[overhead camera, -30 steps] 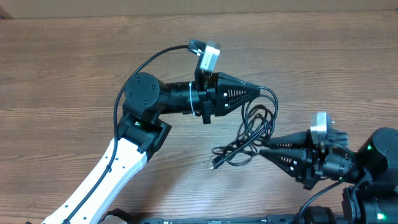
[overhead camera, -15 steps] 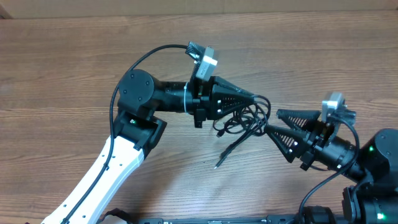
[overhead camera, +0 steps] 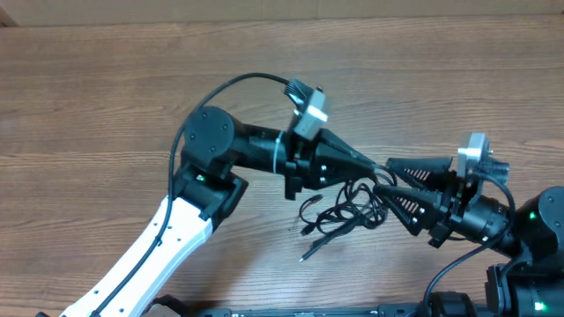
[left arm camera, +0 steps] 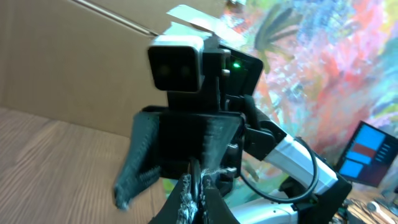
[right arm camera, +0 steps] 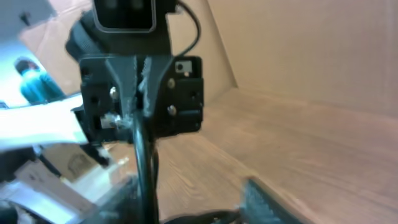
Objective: Untangle cables
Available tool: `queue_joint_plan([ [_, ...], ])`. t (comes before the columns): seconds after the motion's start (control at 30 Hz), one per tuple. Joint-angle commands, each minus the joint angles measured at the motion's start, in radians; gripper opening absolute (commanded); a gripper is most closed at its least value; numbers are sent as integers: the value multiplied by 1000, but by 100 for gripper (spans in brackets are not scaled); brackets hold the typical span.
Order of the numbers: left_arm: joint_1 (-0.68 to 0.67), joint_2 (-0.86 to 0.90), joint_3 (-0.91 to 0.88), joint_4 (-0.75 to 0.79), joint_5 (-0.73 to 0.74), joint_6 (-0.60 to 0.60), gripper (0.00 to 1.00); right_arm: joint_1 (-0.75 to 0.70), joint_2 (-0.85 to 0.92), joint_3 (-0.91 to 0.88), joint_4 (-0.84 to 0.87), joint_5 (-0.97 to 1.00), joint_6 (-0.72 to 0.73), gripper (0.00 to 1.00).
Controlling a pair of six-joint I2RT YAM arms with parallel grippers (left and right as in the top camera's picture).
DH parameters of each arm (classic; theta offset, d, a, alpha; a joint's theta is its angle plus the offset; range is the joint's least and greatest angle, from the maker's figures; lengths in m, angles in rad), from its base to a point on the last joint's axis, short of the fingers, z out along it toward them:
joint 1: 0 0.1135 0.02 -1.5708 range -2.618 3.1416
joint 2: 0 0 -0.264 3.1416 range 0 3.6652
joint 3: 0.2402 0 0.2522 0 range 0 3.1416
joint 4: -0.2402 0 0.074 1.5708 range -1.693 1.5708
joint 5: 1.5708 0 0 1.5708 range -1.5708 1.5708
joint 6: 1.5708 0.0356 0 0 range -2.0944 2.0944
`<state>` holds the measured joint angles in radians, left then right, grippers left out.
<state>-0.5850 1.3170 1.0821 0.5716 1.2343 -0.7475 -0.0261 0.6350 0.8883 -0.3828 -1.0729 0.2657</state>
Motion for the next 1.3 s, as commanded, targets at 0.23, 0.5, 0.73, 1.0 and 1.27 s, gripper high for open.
queue_joint_plan([
  [0.23,24,4,19,-6,-37,32,8,-2,-4,16,-5,13,19,8],
  [0.5,50,4,19,-100,-23,26,100,-2,-2,16,-145,372,263,5],
  [0.73,50,4,19,-142,-3,39,100,-2,37,16,-200,446,321,12],
  [1.0,48,4,19,-577,-13,307,100,-2,72,16,-368,571,302,93],
  [1.27,5,5,19,-1096,-156,839,100,-2,72,16,-443,727,270,100],
])
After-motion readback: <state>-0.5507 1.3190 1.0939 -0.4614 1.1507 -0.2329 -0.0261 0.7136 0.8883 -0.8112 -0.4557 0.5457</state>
